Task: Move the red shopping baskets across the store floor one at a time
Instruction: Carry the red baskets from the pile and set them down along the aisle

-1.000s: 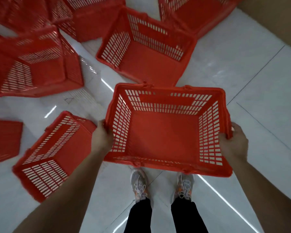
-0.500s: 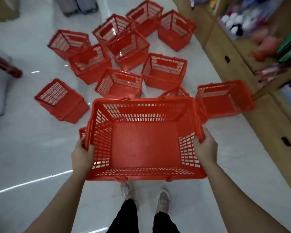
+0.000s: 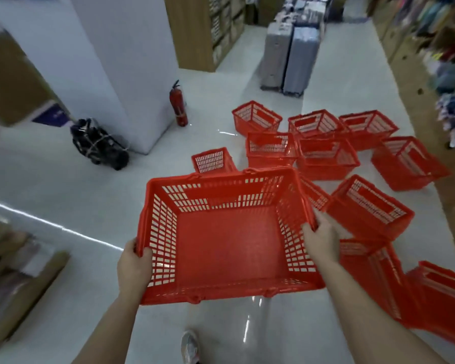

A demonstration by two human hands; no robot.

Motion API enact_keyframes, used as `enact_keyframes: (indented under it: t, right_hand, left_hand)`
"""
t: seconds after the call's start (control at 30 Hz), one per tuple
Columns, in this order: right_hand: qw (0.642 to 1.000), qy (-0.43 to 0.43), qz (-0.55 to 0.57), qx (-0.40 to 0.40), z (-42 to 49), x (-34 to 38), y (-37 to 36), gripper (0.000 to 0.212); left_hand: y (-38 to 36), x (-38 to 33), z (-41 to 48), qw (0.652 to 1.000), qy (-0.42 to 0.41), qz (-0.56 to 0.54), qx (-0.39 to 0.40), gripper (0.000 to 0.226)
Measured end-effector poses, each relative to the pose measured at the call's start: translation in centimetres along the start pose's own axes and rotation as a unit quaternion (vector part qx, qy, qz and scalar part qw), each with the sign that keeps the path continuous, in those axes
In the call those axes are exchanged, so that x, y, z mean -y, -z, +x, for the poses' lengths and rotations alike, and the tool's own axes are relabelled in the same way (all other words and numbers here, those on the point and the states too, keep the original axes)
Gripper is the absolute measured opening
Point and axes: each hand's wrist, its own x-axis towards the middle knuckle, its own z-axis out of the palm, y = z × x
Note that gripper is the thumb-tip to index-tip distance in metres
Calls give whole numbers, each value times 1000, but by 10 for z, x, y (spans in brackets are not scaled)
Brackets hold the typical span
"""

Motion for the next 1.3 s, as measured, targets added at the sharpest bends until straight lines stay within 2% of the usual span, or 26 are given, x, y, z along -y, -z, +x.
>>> enact_keyframes:
  t: [0.27,0.47,0.73,1.0,1.1,1.3]
  right_hand:
    - [998,44,35,14,23,141,-124,43]
    - [998,46,38,0,62,204,-197,37]
    - [998,37,56,14,160,265,-302,32]
    - [997,7,81,18,293,340,-399,46]
    - [996,-8,85,-12,334,361,-418,44]
    - [994,-59,75,-60,405,379,-454,39]
  left_hand:
    - [102,-3,141,999,-13,-39,-35,40]
    - [131,-25,239,998,-29,-35,-44,39]
    - [114,-52,395,998,-36,-43,-35,36]
    - [86,-132,577,997,-56,6,-48,28]
    - [70,-165,637,996,-83,22,-32,21]
    - [10,-214,758,991,-115,30,53,33]
